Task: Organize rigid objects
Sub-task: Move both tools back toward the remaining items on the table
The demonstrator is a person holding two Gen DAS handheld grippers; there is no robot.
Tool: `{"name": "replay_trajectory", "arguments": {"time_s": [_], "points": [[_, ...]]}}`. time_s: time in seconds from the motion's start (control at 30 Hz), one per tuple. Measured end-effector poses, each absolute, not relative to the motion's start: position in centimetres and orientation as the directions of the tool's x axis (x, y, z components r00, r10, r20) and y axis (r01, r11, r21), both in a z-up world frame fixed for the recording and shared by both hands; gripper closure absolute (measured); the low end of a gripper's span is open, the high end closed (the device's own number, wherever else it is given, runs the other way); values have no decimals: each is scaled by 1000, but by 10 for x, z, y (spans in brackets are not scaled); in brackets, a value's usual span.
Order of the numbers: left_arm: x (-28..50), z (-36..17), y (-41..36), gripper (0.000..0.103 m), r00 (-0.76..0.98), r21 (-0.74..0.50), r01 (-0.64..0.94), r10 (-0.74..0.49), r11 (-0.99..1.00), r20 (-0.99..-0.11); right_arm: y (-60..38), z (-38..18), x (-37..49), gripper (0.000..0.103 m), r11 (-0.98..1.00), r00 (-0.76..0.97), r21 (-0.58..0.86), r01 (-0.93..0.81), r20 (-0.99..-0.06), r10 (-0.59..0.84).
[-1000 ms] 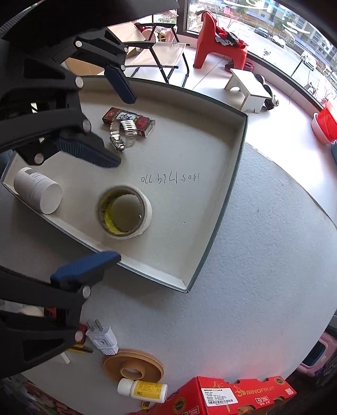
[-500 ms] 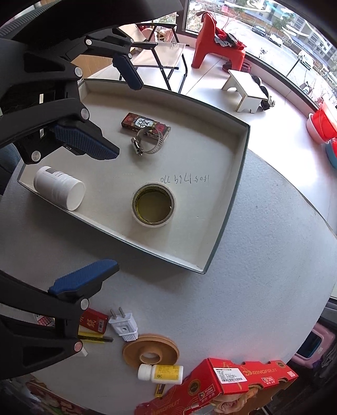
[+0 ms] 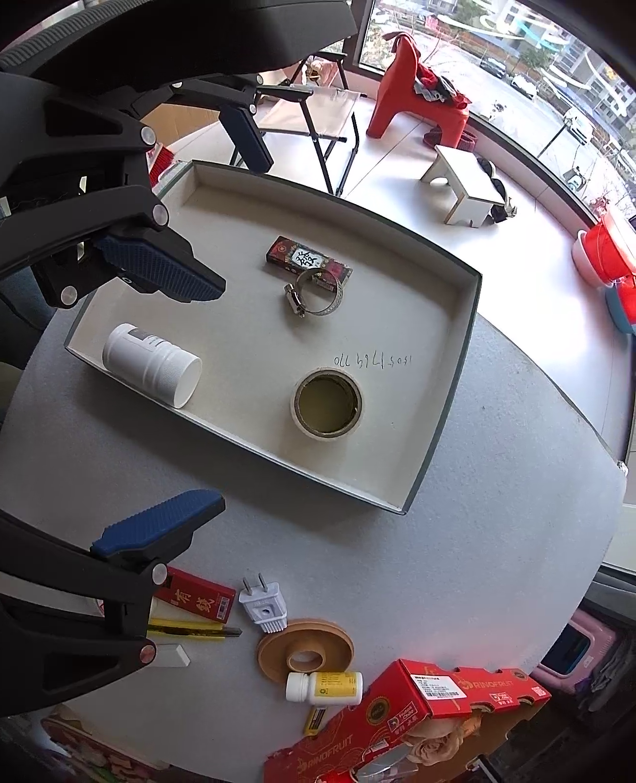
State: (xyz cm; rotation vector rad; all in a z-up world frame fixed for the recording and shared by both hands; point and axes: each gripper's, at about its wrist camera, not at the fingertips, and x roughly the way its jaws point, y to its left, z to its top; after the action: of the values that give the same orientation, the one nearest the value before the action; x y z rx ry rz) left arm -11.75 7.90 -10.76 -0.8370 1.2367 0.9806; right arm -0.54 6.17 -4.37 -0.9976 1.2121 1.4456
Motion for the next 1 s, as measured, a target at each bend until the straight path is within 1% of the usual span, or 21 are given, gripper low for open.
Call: {"name": "replay_trajectory", "arguments": {"time_s": [0.2, 0.3, 0.4, 0.47, 0.5, 0.67, 0.8, 0.9, 1.0], "points": [[-102, -107, 67, 0, 42, 11, -917, 124, 398, -991, 47, -42, 18, 22, 19, -212, 219, -976, -961, 180], [-92, -106, 61, 0, 46, 6, -901, 109, 433, -993, 34, -51, 35, 22, 60, -226, 238, -969, -960, 165], [-76, -110, 53, 0, 62, -24, -874, 63, 485, -996, 12, -66, 56, 22, 109, -250, 265, -958, -959, 135], [-62, -112, 44, 0, 76, -44, -852, 39, 522, -996, -6, -78, 74, 1, 153, -254, 269, -951, -961, 110], [-54, -113, 40, 0, 84, -57, -836, 25, 546, -996, -16, -84, 84, 0, 180, -251, 266, -947, -963, 103], [-11, -117, 19, 0, 108, -96, -755, -22, 648, -994, -65, -108, 139, 0, 355, -248, 265, -897, -964, 92], [27, -121, 12, 0, 111, -118, -718, -54, 686, -992, -105, -134, 177, 0, 480, -237, 228, -847, -971, 44], [59, -126, 11, 0, 120, -143, -710, -82, 690, -989, -134, -150, 195, 0, 533, -223, 187, -825, -975, -4], [88, -135, 11, 0, 130, -170, -722, -110, 671, -985, -156, -160, 208, 0, 569, -243, 186, -801, -970, -26]]}}
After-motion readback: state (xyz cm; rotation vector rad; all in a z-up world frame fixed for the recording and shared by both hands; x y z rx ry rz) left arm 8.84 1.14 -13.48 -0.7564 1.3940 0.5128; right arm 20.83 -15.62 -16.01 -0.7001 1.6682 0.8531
